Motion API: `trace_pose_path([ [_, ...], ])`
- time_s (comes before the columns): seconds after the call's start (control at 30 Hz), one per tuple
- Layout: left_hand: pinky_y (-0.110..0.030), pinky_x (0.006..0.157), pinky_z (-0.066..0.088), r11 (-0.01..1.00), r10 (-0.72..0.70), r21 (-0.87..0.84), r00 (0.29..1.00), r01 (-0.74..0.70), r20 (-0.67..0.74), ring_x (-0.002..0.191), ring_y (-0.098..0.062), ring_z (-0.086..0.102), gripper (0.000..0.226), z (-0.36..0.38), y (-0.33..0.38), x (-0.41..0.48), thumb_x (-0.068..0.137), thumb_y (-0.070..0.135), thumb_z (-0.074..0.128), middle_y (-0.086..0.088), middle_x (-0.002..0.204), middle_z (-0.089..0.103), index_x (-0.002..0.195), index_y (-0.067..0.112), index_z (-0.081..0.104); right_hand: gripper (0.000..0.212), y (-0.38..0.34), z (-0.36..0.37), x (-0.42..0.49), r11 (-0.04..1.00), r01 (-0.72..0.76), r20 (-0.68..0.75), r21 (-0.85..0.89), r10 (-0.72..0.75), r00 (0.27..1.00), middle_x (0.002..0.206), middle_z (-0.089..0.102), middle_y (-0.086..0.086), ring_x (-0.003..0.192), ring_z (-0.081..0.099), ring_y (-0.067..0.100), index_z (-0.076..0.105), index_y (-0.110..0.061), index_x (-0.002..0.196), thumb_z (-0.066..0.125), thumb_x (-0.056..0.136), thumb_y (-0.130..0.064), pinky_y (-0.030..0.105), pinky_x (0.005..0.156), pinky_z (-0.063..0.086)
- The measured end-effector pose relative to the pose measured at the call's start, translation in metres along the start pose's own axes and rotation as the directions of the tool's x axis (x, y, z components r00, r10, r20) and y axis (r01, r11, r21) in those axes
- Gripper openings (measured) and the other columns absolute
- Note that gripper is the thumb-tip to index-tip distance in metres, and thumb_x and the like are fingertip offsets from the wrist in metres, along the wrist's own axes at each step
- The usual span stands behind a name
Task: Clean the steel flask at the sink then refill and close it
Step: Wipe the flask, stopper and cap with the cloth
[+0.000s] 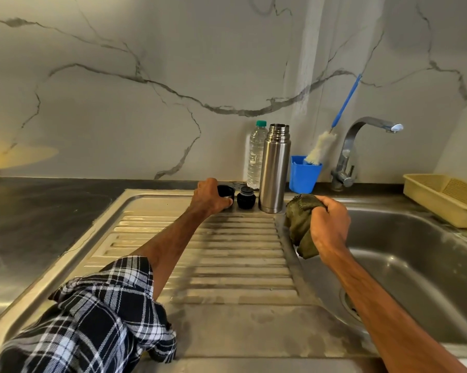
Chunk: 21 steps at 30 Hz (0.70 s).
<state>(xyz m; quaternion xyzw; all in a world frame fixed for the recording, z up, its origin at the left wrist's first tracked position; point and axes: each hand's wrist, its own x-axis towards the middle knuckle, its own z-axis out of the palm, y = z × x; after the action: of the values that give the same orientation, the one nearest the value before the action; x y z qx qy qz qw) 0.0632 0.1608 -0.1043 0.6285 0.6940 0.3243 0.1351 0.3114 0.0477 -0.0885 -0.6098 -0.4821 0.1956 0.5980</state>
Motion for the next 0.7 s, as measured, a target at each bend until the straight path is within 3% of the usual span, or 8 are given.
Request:
trace_pose_path([
  [0.17,-0.043,0.085,0.059,1.0,0.007,0.021,1.0,-0.008,0.022,0.098,-0.025,0.063,0.06,0.001,-0.004,0.003,0.065,0.043,0.087,-0.008,0.112,0.066,0.114,0.016,0.064,0.035,0.003,-0.001,0.002,1.0,-0.024,0.007,-0.001,0.024,1.0,0.09,0.064,0.003,0.077,0.055,0.002,0.069,-0.007,0.11,0.043,0.089,0.006,0.013,0.063,0.043],
  [0.37,-0.033,0.078,0.048,0.999,0.014,0.034,1.0,-0.015,0.028,0.106,-0.023,0.055,0.065,-0.007,0.003,-0.011,0.071,0.038,0.087,-0.006,0.119,0.06,0.121,0.009,0.057,0.026,0.008,0.0,0.008,0.985,-0.17,0.003,0.022,0.17,0.985,0.078,0.061,0.007,0.07,0.056,0.015,0.068,-0.002,0.094,0.042,0.092,0.002,0.022,0.057,0.047],
  [0.43,-0.036,0.089,0.046,0.998,0.026,0.054,1.0,-0.027,0.011,0.118,-0.027,0.048,0.073,-0.006,0.008,-0.023,0.076,0.033,0.087,-0.011,0.125,0.052,0.129,0.004,0.046,0.022,0.01,-0.003,0.013,0.943,-0.317,0.026,0.101,0.316,0.948,0.08,0.061,0.011,0.07,0.057,0.02,0.065,0.004,0.095,0.044,0.093,-0.001,0.029,0.059,0.05],
  [0.53,-0.042,0.105,0.041,0.994,0.081,0.073,0.995,-0.077,-0.054,0.135,-0.036,0.038,0.079,-0.004,0.019,-0.047,0.082,0.025,0.083,-0.019,0.141,0.044,0.141,0.001,0.037,0.013,0.011,-0.011,0.017,0.785,-0.549,0.154,0.288,0.527,0.835,0.085,0.065,0.014,0.073,0.063,0.025,0.063,-0.001,0.097,0.052,0.091,-0.001,0.034,0.059,0.052],
  [0.6,-0.041,0.107,0.041,0.99,0.13,0.072,0.987,-0.123,-0.091,0.137,-0.034,0.036,0.073,-0.002,0.03,-0.063,0.085,0.021,0.079,-0.016,0.145,0.041,0.143,0.003,0.038,0.017,0.014,-0.015,0.016,0.736,-0.602,0.216,0.311,0.562,0.798,0.091,0.068,0.016,0.078,0.066,0.028,0.063,-0.002,0.103,0.056,0.088,-0.001,0.035,0.06,0.053],
  [0.7,-0.037,0.1,0.043,0.977,0.213,0.054,0.966,-0.207,-0.149,0.135,-0.029,0.039,0.061,0.001,0.048,-0.088,0.087,0.017,0.075,-0.01,0.143,0.042,0.14,0.01,0.045,0.02,0.016,-0.027,0.012,0.781,-0.577,0.239,0.239,0.528,0.815,0.099,0.07,0.019,0.087,0.067,0.03,0.067,0.0,0.106,0.059,0.088,0.0,0.037,0.066,0.054],
])
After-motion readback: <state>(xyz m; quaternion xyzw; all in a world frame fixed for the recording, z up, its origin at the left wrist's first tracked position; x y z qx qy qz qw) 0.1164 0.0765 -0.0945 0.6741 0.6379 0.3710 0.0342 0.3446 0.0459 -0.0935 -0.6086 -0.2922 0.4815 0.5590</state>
